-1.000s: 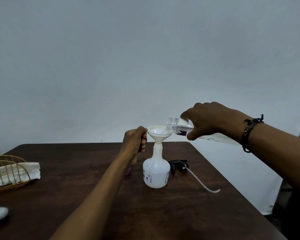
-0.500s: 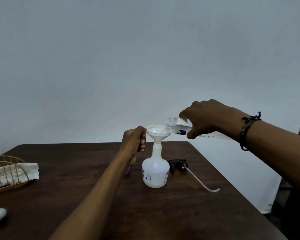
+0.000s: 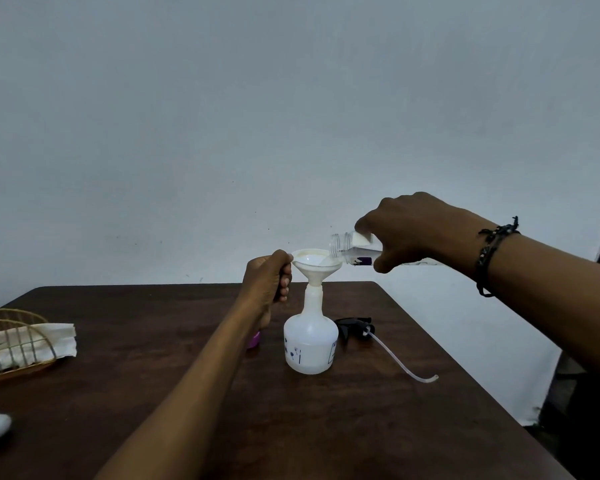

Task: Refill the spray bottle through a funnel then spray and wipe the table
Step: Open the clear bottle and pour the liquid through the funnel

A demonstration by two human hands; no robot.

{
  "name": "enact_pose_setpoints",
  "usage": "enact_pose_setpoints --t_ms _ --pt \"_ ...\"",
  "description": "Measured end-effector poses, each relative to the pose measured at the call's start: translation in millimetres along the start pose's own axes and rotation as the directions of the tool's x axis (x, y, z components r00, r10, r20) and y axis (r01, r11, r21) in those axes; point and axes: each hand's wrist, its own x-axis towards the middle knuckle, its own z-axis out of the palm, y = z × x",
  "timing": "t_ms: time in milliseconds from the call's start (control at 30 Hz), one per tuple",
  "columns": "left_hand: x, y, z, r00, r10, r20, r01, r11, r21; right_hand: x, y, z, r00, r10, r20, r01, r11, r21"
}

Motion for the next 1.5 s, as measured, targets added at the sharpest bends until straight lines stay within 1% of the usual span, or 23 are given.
enact_pose_setpoints --t_ms 500,700,933,1067,1200,1333,1500 --pt "-1.6 1.5 -1.8 1.000 -0.008 0.010 0.008 1.000 0.007 2.5 -4.3 -7.6 0.999 -0.031 -0.037 0.030 0.999 -0.040" --pt "-1.3 1.3 -2.3 1.000 -0.016 0.016 0.016 1.000 0.005 4.0 -6.5 -6.5 0.998 -0.049 -0.042 0.045 0.995 -0.094" --pt "-0.4 0.7 -1.9 1.000 -0.019 0.021 0.019 1.000 0.005 3.2 -13.4 -3.7 0.986 -0.098 -0.137 0.058 0.962 -0.268" --pt "0.8 -0.5 -2.4 1.000 -0.017 0.023 0.017 1.000 0.001 6.4 -11.8 3.2 0.952 -0.170 -0.255 0.079 0.940 -0.333" --pt "1.0 -1.6 -3.3 0.999 -0.020 0.031 0.021 1.000 -0.014 10.6 -9.5 10.4 0.924 -0.206 -0.322 0.052 0.903 -0.427" --pt "0.6 -1.6 -2.8 0.999 -0.024 0.032 0.024 1.000 -0.016 9.9 -9.2 13.9 0.893 -0.232 -0.386 0.038 0.893 -0.448" --pt "1.6 -2.0 -3.2 0.999 -0.026 0.037 0.027 0.999 -0.026 9.4 -10.6 15.4 0.885 -0.239 -0.400 0.024 0.880 -0.474"
